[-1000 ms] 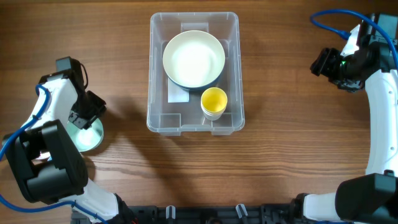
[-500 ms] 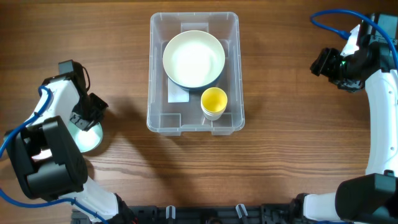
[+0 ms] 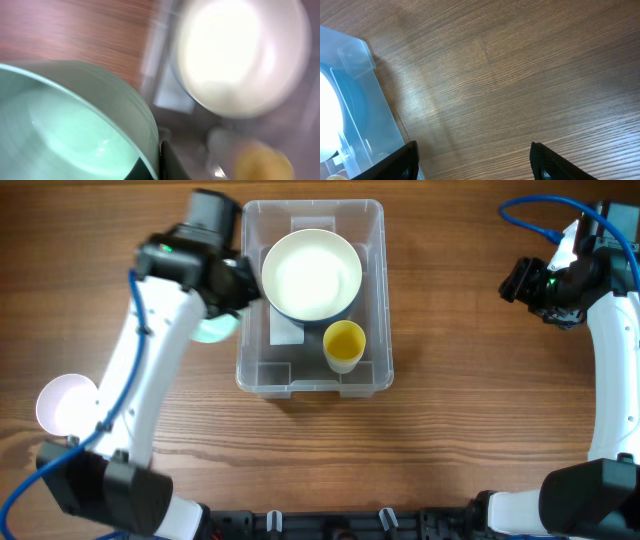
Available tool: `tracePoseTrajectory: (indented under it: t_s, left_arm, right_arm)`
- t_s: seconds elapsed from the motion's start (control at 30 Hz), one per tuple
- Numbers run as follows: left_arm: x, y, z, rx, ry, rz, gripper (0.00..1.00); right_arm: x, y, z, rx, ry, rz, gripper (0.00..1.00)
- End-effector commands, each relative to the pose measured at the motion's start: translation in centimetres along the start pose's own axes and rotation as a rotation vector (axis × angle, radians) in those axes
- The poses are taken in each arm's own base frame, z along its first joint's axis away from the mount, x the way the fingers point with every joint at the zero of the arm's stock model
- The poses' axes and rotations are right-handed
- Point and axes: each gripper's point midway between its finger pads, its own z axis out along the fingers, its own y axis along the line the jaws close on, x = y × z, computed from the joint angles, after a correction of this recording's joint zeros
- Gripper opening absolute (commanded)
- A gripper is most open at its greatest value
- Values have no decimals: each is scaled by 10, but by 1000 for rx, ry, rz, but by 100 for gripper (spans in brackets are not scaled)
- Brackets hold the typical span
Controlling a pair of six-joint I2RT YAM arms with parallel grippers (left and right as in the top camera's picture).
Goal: Pack container
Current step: 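Carry the mint bowl into the bin's front left corner and release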
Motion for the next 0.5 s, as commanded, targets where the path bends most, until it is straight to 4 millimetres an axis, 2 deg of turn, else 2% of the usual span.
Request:
tracePoseTrajectory:
  t_s: [0.0, 0.07, 0.13, 0.37, 0.47]
  left_arm:
    - [31, -43, -7, 4, -6, 174, 4]
    - [49, -62, -3, 11, 14, 243, 4]
    - [62, -68, 7, -1, 46, 263, 4]
    - [110, -45, 70, -109, 255, 228, 4]
    - [119, -41, 82, -118, 293, 227, 6]
  right_arm:
    - [1, 3, -7, -11, -18, -14, 72]
    - [1, 3, -7, -11, -18, -15, 72]
    - [1, 3, -7, -11, -17, -15, 72]
    - [2, 3, -7, -10, -14, -14, 72]
    - [2, 3, -7, -10, -14, -15, 72]
